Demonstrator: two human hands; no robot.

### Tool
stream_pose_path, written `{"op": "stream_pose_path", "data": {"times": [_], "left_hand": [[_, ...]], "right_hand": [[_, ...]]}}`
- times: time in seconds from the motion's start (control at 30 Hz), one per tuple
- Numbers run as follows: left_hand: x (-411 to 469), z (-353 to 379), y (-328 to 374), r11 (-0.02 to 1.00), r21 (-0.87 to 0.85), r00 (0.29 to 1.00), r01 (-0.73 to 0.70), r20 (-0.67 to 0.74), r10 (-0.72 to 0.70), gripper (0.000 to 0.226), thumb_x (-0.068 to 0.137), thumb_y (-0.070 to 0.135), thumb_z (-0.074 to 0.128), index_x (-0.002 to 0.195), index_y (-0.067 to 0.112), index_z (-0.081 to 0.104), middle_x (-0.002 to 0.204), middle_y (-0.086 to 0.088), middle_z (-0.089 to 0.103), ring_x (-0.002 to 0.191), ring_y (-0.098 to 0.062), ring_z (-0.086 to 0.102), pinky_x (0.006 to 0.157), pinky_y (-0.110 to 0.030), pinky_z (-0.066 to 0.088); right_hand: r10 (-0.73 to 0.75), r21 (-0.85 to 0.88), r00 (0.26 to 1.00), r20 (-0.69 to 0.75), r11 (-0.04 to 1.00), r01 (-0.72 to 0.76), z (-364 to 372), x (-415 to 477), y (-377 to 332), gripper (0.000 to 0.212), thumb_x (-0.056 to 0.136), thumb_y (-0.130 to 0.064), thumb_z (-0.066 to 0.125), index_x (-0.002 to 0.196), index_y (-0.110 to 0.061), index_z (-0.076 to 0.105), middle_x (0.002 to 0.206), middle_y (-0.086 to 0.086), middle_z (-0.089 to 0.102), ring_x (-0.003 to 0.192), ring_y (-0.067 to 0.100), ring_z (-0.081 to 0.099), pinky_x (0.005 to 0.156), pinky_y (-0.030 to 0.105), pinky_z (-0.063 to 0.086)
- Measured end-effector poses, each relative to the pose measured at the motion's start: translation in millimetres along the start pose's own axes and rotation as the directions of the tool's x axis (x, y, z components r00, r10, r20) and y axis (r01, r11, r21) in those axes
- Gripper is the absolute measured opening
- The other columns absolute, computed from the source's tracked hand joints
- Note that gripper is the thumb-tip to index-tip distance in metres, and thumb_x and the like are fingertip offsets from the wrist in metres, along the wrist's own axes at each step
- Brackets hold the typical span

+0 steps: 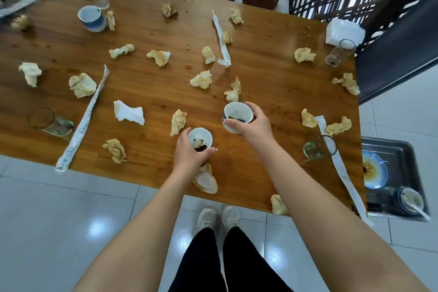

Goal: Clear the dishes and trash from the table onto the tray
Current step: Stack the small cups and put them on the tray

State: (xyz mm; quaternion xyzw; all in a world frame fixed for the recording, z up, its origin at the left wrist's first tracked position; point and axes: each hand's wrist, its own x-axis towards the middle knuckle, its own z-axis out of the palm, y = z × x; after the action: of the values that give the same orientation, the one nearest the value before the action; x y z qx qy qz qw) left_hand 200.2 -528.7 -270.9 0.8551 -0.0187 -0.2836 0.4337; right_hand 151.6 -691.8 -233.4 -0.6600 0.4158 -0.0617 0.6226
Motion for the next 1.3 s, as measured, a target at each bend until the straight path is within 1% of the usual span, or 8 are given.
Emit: {"op": "stream_pose_path", "data": {"times": [0.3,0.57,0.63,0.7,0.77,0.93,1.13,1.3], "left_hand": [[-5,-13,8,0.998,-0.057,0.996,-0.009,-0.087,0.004,0.084,0.070,0.032,0.084,0.140,0.023,0.039,0.139,0.001,0.045,0.128,-0.020,0.042,0.101,-0.035,0.041],[-7,-24,42,0.991,-0.096,0.993,-0.097,-0.069,0.091,0.079,0.067,0.037,0.084,0.133,0.029,0.042,0.131,0.003,0.047,0.121,-0.019,0.045,0.101,-0.042,0.045],[-10,-22,53,0.989,-0.074,0.991,-0.124,-0.057,0.120,0.078,0.068,0.036,0.084,0.133,0.028,0.042,0.126,0.006,0.046,0.119,-0.015,0.044,0.100,-0.036,0.043],[-16,-15,65,0.986,-0.052,0.987,-0.160,-0.018,0.159,0.079,0.068,0.036,0.084,0.134,0.027,0.043,0.123,0.008,0.045,0.116,-0.013,0.043,0.095,-0.031,0.042],[-20,-9,72,0.982,-0.051,0.983,-0.184,0.019,0.185,0.079,0.066,0.037,0.085,0.133,0.027,0.044,0.126,0.003,0.051,0.116,-0.018,0.048,0.096,-0.035,0.045],[-43,17,101,0.949,0.035,0.946,-0.315,0.099,0.310,0.082,0.066,0.039,0.085,0.136,0.021,0.045,0.131,-0.002,0.053,0.117,-0.021,0.049,0.095,-0.035,0.044],[-78,51,129,0.903,0.027,0.884,-0.429,0.220,0.413,0.081,0.068,0.037,0.084,0.136,0.020,0.044,0.132,-0.002,0.052,0.118,-0.021,0.049,0.098,-0.037,0.045],[-113,77,149,0.888,-0.018,0.850,-0.460,0.280,0.446,0.074,0.072,0.032,0.082,0.135,0.020,0.045,0.122,0.001,0.053,0.111,-0.018,0.049,0.090,-0.030,0.043]], "right_hand": [[0.009,0.036,1.000,-0.028,0.999,-0.008,-6,-3,-1,0.083,0.061,-0.027,0.089,0.133,-0.026,0.047,0.127,0.001,0.049,0.112,0.020,0.053,0.093,0.042,0.053],[-0.070,0.033,0.993,-0.090,0.997,0.074,-35,-25,-13,0.079,0.064,-0.029,0.087,0.131,-0.031,0.046,0.121,-0.006,0.050,0.109,0.015,0.051,0.091,0.028,0.051],[-0.077,0.040,0.988,-0.137,0.996,0.083,-42,-32,-13,0.078,0.065,-0.030,0.087,0.131,-0.032,0.046,0.122,-0.006,0.049,0.110,0.015,0.050,0.091,0.027,0.049],[-0.087,0.072,0.978,-0.190,0.992,0.102,-54,-44,-14,0.078,0.065,-0.029,0.087,0.131,-0.031,0.046,0.122,-0.005,0.050,0.108,0.013,0.051,0.090,0.025,0.049],[-0.096,0.097,0.972,-0.216,0.988,0.119,-63,-53,-14,0.078,0.065,-0.027,0.087,0.132,-0.028,0.047,0.122,-0.004,0.052,0.108,0.013,0.052,0.089,0.024,0.048],[-0.074,0.108,0.924,-0.374,0.987,0.123,-102,-86,-3,0.080,0.066,-0.034,0.086,0.134,-0.027,0.046,0.125,-0.003,0.052,0.112,0.015,0.052,0.096,0.033,0.050],[-0.002,0.232,0.853,-0.521,0.962,0.144,-151,-128,17,0.071,0.066,-0.031,0.086,0.125,-0.028,0.046,0.116,-0.004,0.055,0.106,0.014,0.054,0.074,0.016,0.046],[0.042,0.266,0.811,-0.584,0.954,0.142,-185,-157,38,0.075,0.066,-0.035,0.086,0.128,-0.029,0.043,0.117,-0.002,0.055,0.109,0.017,0.054,0.092,0.035,0.052]]}}
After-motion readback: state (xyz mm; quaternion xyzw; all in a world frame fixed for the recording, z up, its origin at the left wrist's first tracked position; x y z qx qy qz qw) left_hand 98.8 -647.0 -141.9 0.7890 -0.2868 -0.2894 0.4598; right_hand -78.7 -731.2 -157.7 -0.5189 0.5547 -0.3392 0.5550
